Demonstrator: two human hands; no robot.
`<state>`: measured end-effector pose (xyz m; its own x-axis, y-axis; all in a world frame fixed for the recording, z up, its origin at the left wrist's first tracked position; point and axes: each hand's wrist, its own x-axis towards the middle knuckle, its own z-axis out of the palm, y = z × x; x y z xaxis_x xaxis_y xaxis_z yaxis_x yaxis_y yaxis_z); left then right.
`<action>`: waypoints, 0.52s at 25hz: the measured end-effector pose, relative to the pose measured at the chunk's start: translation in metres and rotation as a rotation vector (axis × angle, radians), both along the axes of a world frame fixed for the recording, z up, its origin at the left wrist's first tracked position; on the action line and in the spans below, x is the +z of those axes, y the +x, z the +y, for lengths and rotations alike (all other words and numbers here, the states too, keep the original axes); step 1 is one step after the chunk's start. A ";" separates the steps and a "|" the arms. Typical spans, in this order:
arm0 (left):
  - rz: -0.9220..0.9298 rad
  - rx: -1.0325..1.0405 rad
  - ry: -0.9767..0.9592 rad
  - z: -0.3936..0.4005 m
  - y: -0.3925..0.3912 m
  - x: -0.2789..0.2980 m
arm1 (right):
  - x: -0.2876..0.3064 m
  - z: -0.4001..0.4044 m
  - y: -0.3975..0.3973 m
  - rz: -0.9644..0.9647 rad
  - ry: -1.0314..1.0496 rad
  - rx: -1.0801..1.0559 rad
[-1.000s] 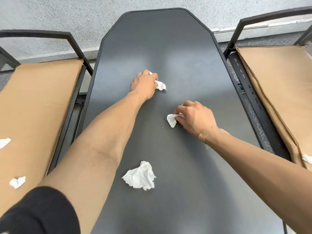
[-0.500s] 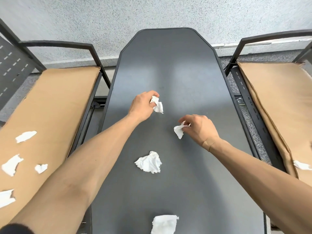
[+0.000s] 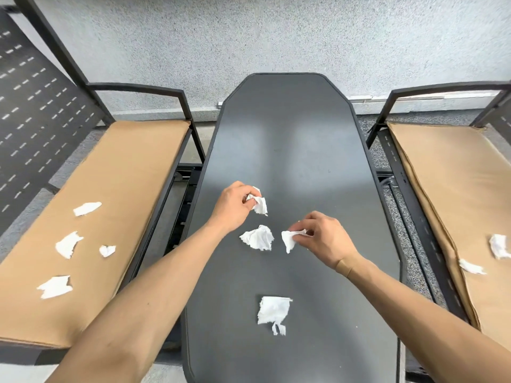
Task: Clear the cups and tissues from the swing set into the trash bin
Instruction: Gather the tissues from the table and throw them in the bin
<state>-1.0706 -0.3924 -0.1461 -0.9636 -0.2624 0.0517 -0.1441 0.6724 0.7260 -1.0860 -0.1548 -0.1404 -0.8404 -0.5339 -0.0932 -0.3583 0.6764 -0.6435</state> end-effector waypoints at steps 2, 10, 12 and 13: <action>-0.043 -0.021 0.009 0.001 0.014 0.001 | 0.003 0.004 0.015 -0.015 0.003 0.030; -0.304 -0.226 -0.117 0.006 0.043 -0.015 | -0.019 0.003 0.071 -0.166 0.197 0.393; -0.387 -0.254 -0.200 0.007 0.044 -0.023 | -0.032 0.001 0.083 -0.172 0.264 0.451; -0.420 -0.256 -0.233 0.008 0.044 -0.027 | -0.038 0.000 0.086 -0.149 0.288 0.467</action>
